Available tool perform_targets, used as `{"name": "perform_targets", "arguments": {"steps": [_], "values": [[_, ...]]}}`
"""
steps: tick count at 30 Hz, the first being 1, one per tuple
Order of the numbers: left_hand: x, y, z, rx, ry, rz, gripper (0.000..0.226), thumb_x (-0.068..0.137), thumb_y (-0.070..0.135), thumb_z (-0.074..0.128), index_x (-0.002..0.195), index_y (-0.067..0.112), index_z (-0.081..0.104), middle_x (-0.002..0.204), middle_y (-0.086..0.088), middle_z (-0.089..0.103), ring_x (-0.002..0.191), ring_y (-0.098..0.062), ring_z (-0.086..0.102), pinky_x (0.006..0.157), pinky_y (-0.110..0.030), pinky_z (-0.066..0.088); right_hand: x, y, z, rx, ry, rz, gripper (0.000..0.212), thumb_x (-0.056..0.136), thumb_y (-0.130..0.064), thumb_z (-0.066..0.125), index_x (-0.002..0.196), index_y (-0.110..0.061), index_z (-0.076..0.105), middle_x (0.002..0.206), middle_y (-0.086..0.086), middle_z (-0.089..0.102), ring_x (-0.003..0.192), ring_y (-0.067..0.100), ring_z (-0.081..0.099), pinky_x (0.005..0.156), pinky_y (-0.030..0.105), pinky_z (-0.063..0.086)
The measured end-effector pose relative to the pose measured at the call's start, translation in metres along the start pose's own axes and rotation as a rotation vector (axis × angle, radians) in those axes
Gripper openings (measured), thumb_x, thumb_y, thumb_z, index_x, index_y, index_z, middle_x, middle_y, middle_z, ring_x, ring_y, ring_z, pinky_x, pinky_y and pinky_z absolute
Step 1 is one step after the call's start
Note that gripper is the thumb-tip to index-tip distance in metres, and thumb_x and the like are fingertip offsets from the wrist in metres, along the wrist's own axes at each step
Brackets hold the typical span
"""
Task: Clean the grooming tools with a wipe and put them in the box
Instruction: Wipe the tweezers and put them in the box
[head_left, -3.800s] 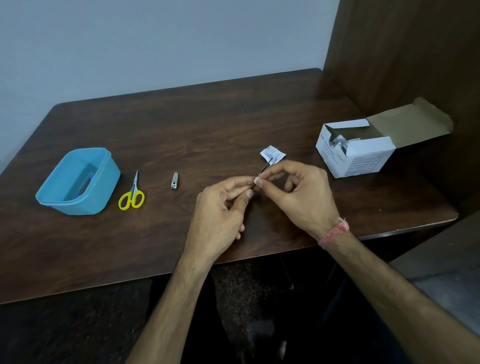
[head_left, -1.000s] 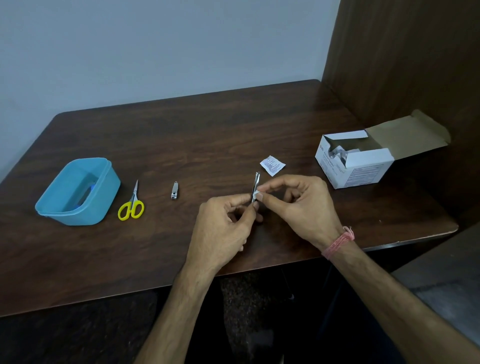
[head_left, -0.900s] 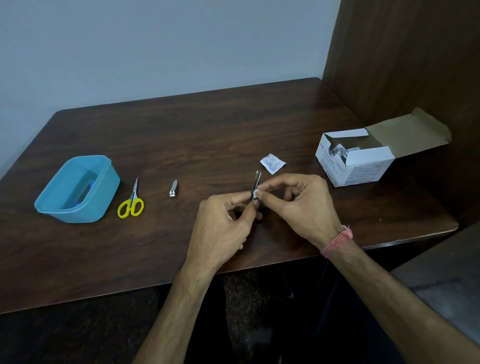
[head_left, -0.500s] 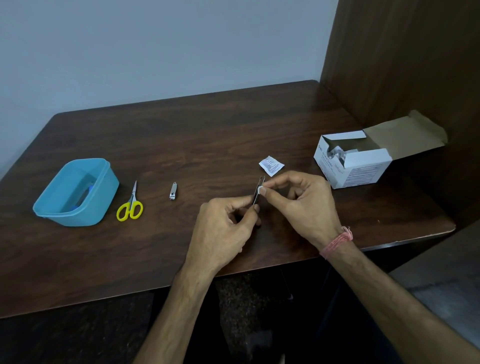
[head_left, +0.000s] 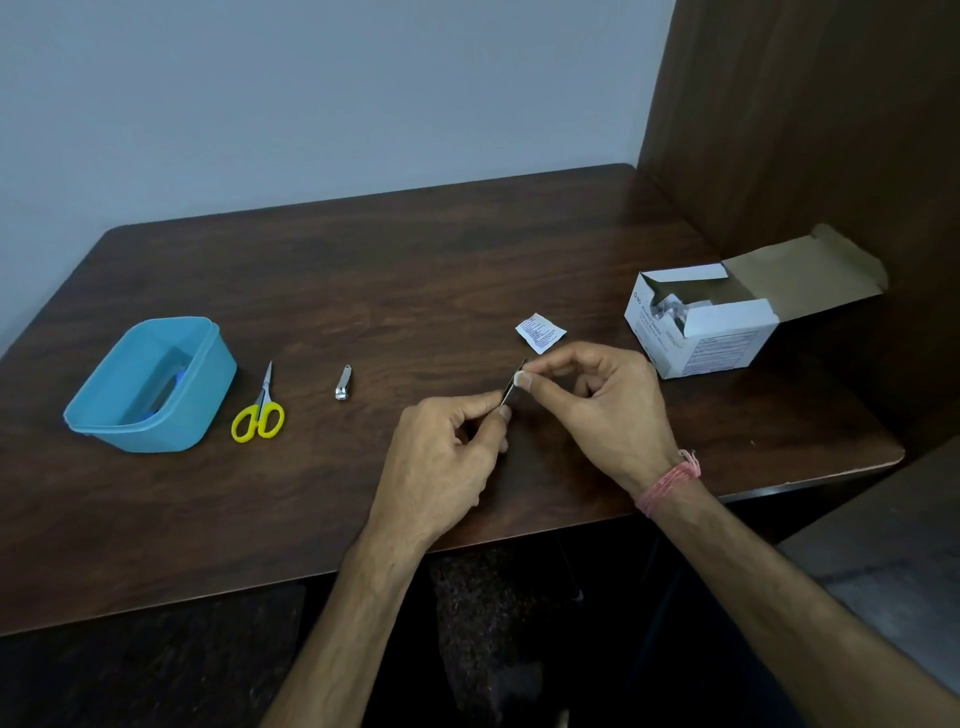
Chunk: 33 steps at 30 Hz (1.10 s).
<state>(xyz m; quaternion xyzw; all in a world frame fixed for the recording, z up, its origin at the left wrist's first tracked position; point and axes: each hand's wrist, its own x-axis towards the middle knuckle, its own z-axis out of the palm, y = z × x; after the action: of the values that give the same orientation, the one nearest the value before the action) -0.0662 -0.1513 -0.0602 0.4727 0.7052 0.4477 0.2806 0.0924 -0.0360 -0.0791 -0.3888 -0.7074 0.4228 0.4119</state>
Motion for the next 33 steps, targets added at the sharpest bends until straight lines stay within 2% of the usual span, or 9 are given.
{"name": "perform_targets", "arguments": {"steps": [3, 7, 10, 13, 20, 23, 26, 30, 33], "values": [[-0.001, 0.001, 0.0, -0.04, -0.017, -0.008, 0.027, 0.112, 0.027, 0.065, 0.115, 0.042, 0.086, 0.075, 0.004, 0.071, 0.045, -0.007, 0.057, 0.042, -0.024, 0.049, -0.001, 0.001, -0.001, 0.007, -0.063, -0.016, 0.007, 0.09, -0.025, 0.092, 0.088, -0.027, 0.086, 0.078, -0.021, 0.079, 0.047, 0.011, 0.041, 0.048, 0.022, 0.035], [-0.001, 0.003, 0.0, -0.07, -0.017, -0.021, 0.031, 0.112, 0.029, 0.064, 0.107, 0.053, 0.083, 0.077, 0.003, 0.071, 0.045, -0.006, 0.057, 0.044, -0.023, 0.049, 0.002, 0.005, 0.0, 0.027, -0.006, -0.001, 0.007, 0.09, -0.029, 0.092, 0.089, -0.03, 0.085, 0.086, -0.015, 0.082, 0.049, 0.011, 0.043, 0.051, 0.025, 0.038], [-0.001, 0.004, -0.001, -0.067, -0.016, -0.022, 0.03, 0.113, 0.028, 0.064, 0.114, 0.05, 0.084, 0.075, 0.004, 0.071, 0.046, -0.006, 0.057, 0.044, -0.023, 0.05, 0.002, 0.007, 0.0, 0.015, -0.03, -0.012, 0.007, 0.09, -0.029, 0.093, 0.09, -0.03, 0.086, 0.087, -0.015, 0.082, 0.049, 0.011, 0.043, 0.051, 0.024, 0.037], [-0.002, 0.004, -0.001, -0.069, -0.017, -0.024, 0.033, 0.113, 0.028, 0.064, 0.105, 0.054, 0.081, 0.079, -0.001, 0.071, 0.046, -0.006, 0.057, 0.043, -0.023, 0.049, 0.003, 0.008, 0.0, 0.019, 0.023, 0.016, 0.007, 0.089, -0.031, 0.093, 0.089, -0.03, 0.086, 0.084, -0.014, 0.081, 0.049, 0.011, 0.043, 0.052, 0.023, 0.037], [-0.003, 0.002, -0.001, -0.054, -0.019, -0.021, 0.03, 0.112, 0.03, 0.064, 0.102, 0.052, 0.082, 0.077, 0.004, 0.072, 0.046, -0.006, 0.057, 0.044, -0.024, 0.048, 0.005, 0.012, 0.001, 0.062, 0.042, 0.024, 0.008, 0.089, -0.03, 0.094, 0.088, -0.028, 0.086, 0.08, -0.01, 0.081, 0.052, 0.013, 0.044, 0.053, 0.028, 0.038], [-0.002, 0.002, -0.001, -0.063, -0.018, -0.021, 0.031, 0.112, 0.03, 0.065, 0.103, 0.054, 0.082, 0.073, 0.009, 0.07, 0.046, -0.007, 0.057, 0.044, -0.025, 0.048, 0.006, 0.013, 0.003, 0.094, 0.023, 0.023, 0.008, 0.089, -0.029, 0.094, 0.088, -0.027, 0.086, 0.084, -0.01, 0.083, 0.056, 0.028, 0.058, 0.057, 0.04, 0.05], [0.001, -0.001, 0.0, -0.088, 0.003, -0.056, 0.023, 0.112, 0.031, 0.065, 0.112, 0.043, 0.085, 0.074, 0.01, 0.071, 0.046, -0.008, 0.057, 0.044, -0.026, 0.048, 0.009, 0.012, 0.003, 0.116, 0.135, 0.044, 0.009, 0.091, -0.03, 0.092, 0.09, -0.027, 0.085, 0.088, -0.006, 0.083, 0.076, 0.047, 0.069, 0.069, 0.055, 0.059], [0.003, -0.004, -0.002, -0.128, 0.023, -0.093, 0.023, 0.114, 0.033, 0.062, 0.116, 0.035, 0.084, 0.075, 0.011, 0.067, 0.047, -0.01, 0.055, 0.042, -0.024, 0.045, 0.008, 0.013, 0.0, 0.161, 0.209, 0.079, 0.011, 0.093, -0.035, 0.09, 0.093, -0.028, 0.082, 0.093, -0.007, 0.081, 0.075, 0.038, 0.069, 0.059, 0.047, 0.053], [0.002, -0.003, -0.001, -0.12, -0.004, -0.086, 0.025, 0.115, 0.034, 0.059, 0.114, 0.036, 0.084, 0.072, 0.013, 0.063, 0.047, -0.009, 0.056, 0.042, -0.024, 0.046, 0.006, 0.011, 0.0, 0.139, 0.176, 0.058, 0.012, 0.092, -0.036, 0.091, 0.093, -0.028, 0.082, 0.091, -0.007, 0.081, 0.066, 0.037, 0.064, 0.057, 0.047, 0.053]]}}
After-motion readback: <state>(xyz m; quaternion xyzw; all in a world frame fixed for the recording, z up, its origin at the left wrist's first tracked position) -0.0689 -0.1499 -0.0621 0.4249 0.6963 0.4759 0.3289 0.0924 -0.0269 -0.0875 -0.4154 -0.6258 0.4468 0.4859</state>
